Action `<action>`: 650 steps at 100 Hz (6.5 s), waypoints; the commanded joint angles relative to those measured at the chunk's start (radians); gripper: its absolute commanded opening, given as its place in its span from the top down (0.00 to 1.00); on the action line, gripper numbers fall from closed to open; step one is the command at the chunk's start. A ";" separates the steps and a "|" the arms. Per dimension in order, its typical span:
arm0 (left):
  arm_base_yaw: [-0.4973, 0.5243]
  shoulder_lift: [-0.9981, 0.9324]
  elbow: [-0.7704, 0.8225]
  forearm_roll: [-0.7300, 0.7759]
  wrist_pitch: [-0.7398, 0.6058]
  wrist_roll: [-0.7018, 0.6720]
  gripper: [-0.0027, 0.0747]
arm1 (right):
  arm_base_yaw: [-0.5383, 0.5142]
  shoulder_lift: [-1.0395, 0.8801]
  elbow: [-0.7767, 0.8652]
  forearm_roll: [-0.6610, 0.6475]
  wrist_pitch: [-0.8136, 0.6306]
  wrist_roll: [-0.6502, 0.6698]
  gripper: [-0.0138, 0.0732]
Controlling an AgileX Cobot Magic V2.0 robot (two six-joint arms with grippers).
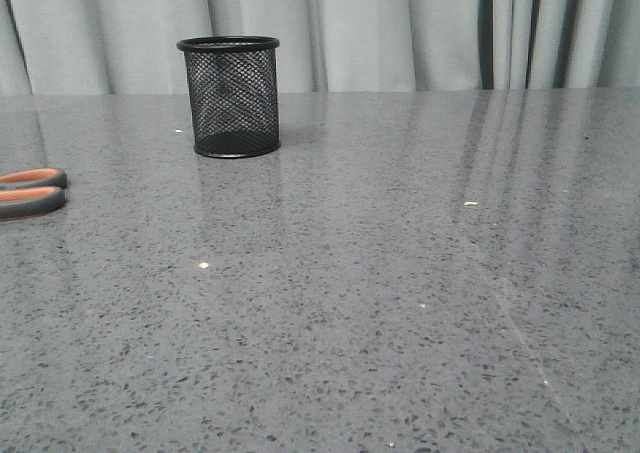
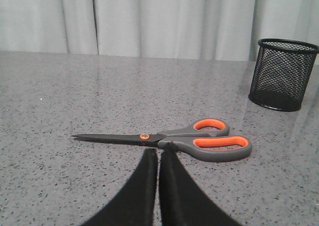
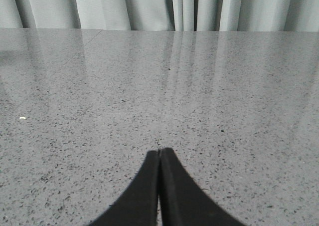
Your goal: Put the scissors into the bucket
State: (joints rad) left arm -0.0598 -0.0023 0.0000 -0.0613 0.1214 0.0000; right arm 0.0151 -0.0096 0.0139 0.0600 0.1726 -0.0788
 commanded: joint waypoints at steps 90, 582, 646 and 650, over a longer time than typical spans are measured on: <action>0.001 -0.026 0.041 -0.010 -0.077 -0.008 0.99 | -0.006 -0.024 0.006 -0.011 -0.082 -0.004 0.90; 0.001 1.717 -1.381 -0.050 1.146 1.399 0.41 | 0.081 1.022 -1.064 0.288 0.629 -0.191 0.31; 0.001 1.720 -1.381 -0.050 1.136 1.409 0.44 | 0.081 1.022 -1.064 0.288 0.633 -0.191 0.31; 0.001 1.720 -1.381 -0.050 1.136 1.409 0.46 | 0.081 1.022 -1.064 0.288 0.633 -0.191 0.31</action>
State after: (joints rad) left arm -0.0598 1.7411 -1.3611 -0.1036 1.2286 1.4082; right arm 0.0949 1.0223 -1.0191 0.3329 0.8523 -0.2630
